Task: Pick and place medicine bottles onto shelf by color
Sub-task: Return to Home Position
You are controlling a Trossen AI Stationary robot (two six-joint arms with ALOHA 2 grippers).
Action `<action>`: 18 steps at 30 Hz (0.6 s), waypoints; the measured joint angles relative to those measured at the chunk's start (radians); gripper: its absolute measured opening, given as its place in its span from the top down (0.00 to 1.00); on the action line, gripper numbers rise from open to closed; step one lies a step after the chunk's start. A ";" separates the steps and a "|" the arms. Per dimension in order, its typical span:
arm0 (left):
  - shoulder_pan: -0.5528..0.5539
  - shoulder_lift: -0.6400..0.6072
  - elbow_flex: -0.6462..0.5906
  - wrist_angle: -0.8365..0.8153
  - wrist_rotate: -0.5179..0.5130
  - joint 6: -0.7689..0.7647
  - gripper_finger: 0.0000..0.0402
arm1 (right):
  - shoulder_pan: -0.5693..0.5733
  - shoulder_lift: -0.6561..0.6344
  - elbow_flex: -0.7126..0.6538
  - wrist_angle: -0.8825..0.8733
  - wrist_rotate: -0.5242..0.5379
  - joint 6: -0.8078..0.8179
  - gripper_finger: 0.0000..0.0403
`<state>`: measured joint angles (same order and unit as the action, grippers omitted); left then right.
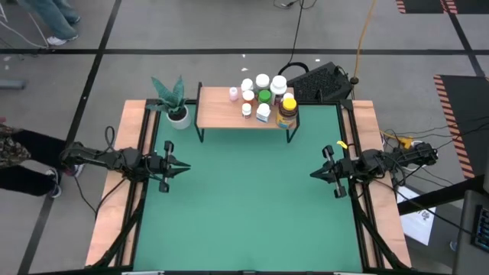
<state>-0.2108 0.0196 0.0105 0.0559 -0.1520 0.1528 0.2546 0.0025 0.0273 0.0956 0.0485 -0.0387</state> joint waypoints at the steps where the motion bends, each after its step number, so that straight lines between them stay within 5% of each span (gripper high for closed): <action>1: 0.000 0.000 0.000 0.000 0.000 0.000 0.90 | 0.000 0.000 0.000 0.000 0.000 0.000 1.00; 9: 0.000 0.000 0.000 0.000 0.000 0.000 0.90 | 0.000 0.000 0.000 -0.003 0.002 -0.085 1.00; 18: 0.000 0.000 0.000 0.000 0.000 0.000 0.90 | 0.000 0.000 0.000 -0.003 0.002 -0.516 1.00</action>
<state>-0.2106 0.0196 0.0109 0.0559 -0.1520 0.1531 0.2546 0.0029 0.0269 0.0925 0.0509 -0.5543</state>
